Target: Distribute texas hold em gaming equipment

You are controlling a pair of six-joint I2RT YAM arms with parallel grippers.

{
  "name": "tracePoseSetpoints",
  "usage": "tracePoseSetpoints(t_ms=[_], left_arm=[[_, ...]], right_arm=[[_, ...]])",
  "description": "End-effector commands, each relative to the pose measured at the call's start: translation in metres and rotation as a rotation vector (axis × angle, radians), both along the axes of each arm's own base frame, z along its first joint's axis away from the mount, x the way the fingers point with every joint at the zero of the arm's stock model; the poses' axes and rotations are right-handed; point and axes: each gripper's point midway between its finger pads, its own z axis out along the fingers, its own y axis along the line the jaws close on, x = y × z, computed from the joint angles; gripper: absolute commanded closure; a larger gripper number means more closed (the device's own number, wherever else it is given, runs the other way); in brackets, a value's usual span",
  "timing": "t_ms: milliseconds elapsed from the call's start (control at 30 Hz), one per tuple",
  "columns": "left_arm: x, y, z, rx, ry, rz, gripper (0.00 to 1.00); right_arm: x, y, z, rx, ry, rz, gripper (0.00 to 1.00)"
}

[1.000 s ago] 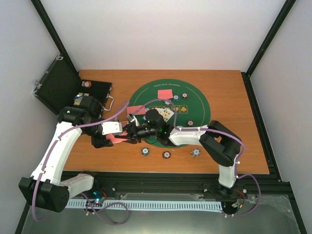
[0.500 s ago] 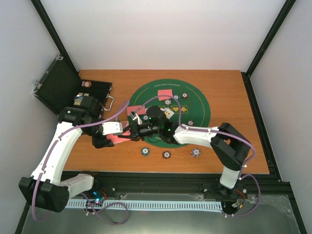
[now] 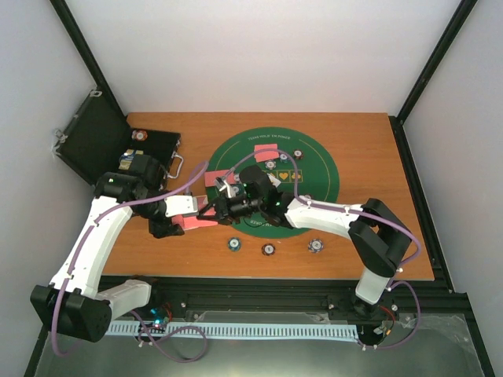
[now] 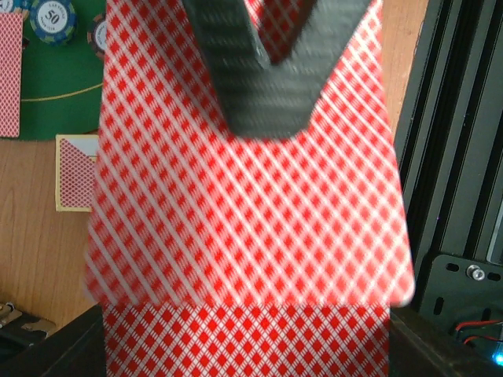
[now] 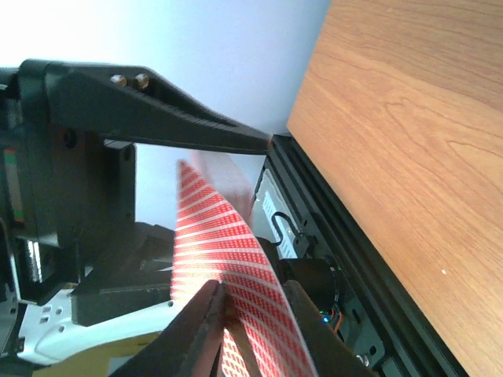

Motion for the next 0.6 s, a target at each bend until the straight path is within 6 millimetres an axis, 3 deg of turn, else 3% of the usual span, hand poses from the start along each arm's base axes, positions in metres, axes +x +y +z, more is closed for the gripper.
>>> tracePoseSetpoints(t_ms=[0, 133, 267, 367, 567], left_arm=[[-0.001, 0.001, 0.008, -0.008, -0.020, 0.000, 0.97], [-0.001, 0.001, 0.009, -0.002, -0.025, -0.001, 0.97], [-0.001, 0.002, 0.010, -0.002, -0.029, 0.001, 0.97], [-0.001, 0.002, 0.010, 0.000, -0.028, 0.002, 0.97], [-0.001, 0.002, 0.010, -0.001, -0.029, 0.002, 0.97]], right_arm=[[0.006, -0.013, -0.024, -0.091, 0.046, -0.029, 0.79], [0.005, -0.013, -0.022, -0.084, 0.048, -0.029, 0.77], [0.008, -0.014, -0.019, -0.079, 0.053, -0.043, 0.96], [0.010, -0.019, -0.015, -0.083, 0.040, -0.043, 0.97], [0.031, -0.052, -0.003, -0.130, -0.027, -0.090, 0.97]])
